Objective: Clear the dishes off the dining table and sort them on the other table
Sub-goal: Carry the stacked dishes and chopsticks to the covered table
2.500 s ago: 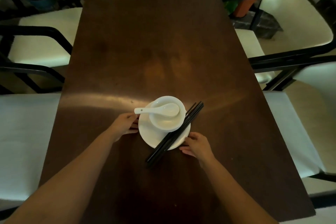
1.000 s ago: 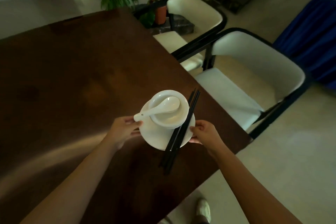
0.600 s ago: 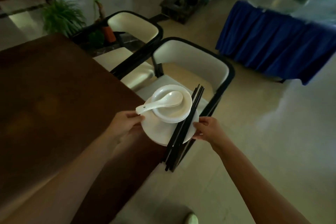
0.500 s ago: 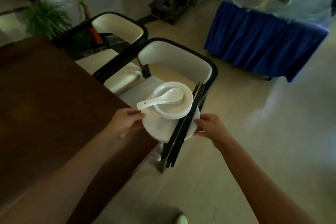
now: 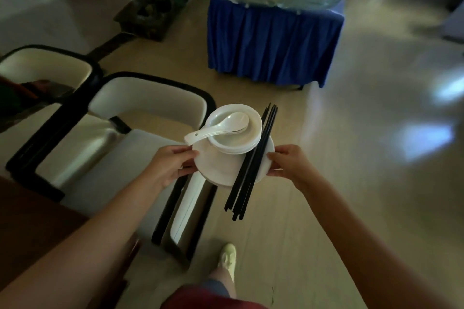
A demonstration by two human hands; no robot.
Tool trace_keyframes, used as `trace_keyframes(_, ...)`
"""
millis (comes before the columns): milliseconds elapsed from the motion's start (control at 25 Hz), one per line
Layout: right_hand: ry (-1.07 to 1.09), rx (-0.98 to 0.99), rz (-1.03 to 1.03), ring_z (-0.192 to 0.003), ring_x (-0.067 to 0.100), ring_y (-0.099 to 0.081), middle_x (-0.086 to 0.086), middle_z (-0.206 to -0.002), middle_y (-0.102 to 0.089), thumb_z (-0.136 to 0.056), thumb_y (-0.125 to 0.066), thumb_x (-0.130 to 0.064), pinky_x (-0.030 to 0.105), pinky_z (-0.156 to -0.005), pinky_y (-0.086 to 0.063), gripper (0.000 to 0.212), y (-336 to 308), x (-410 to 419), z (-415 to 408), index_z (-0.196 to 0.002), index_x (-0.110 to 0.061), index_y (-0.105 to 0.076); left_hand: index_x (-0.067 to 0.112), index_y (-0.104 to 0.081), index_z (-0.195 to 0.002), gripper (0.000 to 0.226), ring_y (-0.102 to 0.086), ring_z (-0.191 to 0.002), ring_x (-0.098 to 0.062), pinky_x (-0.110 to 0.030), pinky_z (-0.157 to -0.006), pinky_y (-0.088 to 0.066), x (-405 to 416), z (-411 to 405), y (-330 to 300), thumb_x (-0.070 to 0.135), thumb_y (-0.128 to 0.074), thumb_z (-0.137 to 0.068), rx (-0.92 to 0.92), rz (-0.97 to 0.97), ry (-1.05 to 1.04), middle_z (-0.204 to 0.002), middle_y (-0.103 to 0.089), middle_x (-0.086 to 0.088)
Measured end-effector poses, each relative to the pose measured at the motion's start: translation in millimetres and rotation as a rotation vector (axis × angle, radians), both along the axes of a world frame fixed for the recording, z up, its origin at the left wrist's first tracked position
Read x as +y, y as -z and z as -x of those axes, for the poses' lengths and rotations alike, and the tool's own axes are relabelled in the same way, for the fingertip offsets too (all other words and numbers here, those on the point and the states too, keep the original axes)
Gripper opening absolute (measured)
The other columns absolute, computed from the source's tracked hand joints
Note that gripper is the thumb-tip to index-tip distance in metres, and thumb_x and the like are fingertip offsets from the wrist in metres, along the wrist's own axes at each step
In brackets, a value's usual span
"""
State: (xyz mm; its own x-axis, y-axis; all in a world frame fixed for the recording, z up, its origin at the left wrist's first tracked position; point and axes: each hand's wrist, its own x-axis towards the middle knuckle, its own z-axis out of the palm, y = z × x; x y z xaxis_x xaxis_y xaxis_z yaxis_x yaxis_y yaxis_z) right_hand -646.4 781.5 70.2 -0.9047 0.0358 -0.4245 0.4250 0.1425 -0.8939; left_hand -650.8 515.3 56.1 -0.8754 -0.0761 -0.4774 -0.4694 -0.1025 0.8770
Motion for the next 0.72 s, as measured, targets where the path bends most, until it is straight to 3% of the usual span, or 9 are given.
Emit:
trace_keyframes(200,0.117,0.018,-0.011,-0.066,0.019,-0.065,0.011,-0.077,-0.063,-0.088,-0.052,-0.001,0.021,-0.049,-0.057,0.013,-9,59,66,-0.098,0.001,-0.06,0.006,-0.064,-0.1,0.021,-0.072,-0.07,-0.017,-0.027,-0.056,-0.058,61,103,-11,0.001,-0.065,-0.079,0.002,-0.005,0.142,-0.093,-0.07,-0.012)
trace_keyframes(360,0.202,0.037,-0.021,-0.067,0.018,-0.064,0.01,-0.077,-0.063,-0.088,-0.052,-0.001,0.019,-0.049,-0.056,0.012,-23,106,125,-0.097,0.0,-0.061,0.012,-0.066,-0.088,0.015,-0.072,-0.07,-0.017,-0.025,-0.053,-0.057,116,182,-29,0.001,-0.065,-0.078,0.0,-0.02,0.212,-0.09,-0.071,-0.009)
trace_keyframes(720,0.257,0.009,-0.006,-0.065,0.017,-0.065,0.011,-0.076,-0.063,-0.089,-0.053,-0.003,0.019,-0.048,-0.055,0.01,-18,234,263,-0.091,0.0,-0.062,0.008,-0.064,-0.086,0.013,-0.069,-0.065,-0.017,-0.024,-0.048,-0.056,251,326,-34,-0.004,-0.062,-0.08,0.008,0.008,0.231,-0.083,-0.068,-0.009)
